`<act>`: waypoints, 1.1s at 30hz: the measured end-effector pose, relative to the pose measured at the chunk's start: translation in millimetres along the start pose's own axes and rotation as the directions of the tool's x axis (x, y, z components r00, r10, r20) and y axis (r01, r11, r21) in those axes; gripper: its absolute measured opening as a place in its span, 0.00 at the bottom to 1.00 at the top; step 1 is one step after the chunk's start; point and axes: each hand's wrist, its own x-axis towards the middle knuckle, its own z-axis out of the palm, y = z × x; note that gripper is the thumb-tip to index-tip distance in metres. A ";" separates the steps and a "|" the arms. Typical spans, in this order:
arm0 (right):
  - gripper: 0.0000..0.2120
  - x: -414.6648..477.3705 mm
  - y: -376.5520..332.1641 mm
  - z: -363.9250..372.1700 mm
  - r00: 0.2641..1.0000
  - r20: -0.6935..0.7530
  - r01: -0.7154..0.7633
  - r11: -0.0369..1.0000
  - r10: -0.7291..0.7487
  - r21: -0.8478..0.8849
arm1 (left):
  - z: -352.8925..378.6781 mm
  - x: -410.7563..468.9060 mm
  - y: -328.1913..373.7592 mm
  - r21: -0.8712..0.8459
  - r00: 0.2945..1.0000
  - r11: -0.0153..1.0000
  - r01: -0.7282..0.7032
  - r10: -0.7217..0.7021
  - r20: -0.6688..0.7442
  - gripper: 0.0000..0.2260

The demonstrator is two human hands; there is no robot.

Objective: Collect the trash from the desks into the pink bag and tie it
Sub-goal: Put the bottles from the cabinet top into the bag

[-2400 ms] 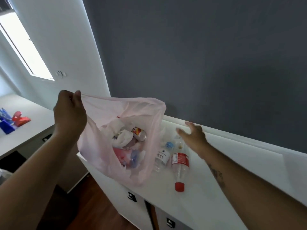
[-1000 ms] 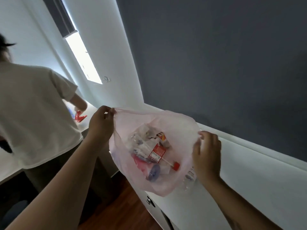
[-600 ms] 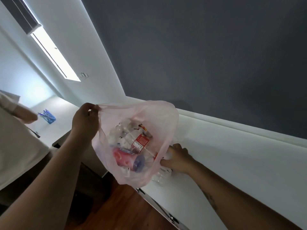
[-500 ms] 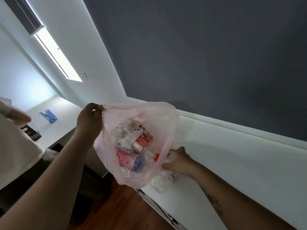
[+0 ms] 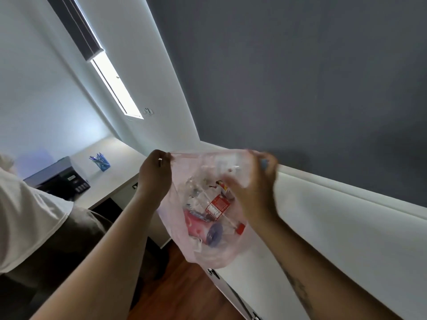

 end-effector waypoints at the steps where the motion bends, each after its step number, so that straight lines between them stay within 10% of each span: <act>1: 0.42 0.8 3.5 13.7 0.978 0.201 -0.019 0.982 0.058 -0.189 | -2.0 0.6 0.3 0.007 1.000 1.000 0.005 -0.005 -0.010 0.09; 4: 0.35 -5.5 25.5 19.9 0.967 0.250 0.057 0.926 0.042 -0.374 | -7.6 7.3 -0.4 0.045 0.999 0.999 0.007 -0.005 -0.046 0.09; 9: 0.13 7.1 97.0 -15.0 0.887 -0.428 -0.224 0.973 0.176 -0.065 | -22.6 18.5 -11.0 0.050 0.985 0.997 0.054 -0.045 -0.165 0.09; 12: 0.28 21.9 143.2 -12.6 0.926 0.092 -0.270 0.811 0.367 -0.518 | -35.7 25.1 -20.3 0.035 0.972 0.995 0.094 -0.084 -0.221 0.10; 16: 0.46 32.1 170.8 18.6 0.662 0.602 0.142 0.714 0.446 -0.685 | -44.2 33.3 -24.4 0.016 0.958 0.989 0.145 -0.136 -0.254 0.13; 21: 0.45 38.9 185.9 47.8 0.762 0.587 0.343 0.598 0.274 -0.724 | -48.0 33.4 -31.8 0.002 0.955 0.987 0.159 -0.153 -0.253 0.15; 24: 0.35 49.9 186.9 48.1 0.694 0.664 0.383 0.638 0.279 -0.668 | -46.9 41.3 -44.6 -0.025 0.957 0.983 0.183 -0.184 -0.225 0.18; 33: 0.14 39.1 199.1 6.1 0.954 0.205 -0.143 0.932 0.219 -0.333 | -13.5 29.2 -3.3 -0.080 0.974 0.988 0.134 -0.146 -0.173 0.11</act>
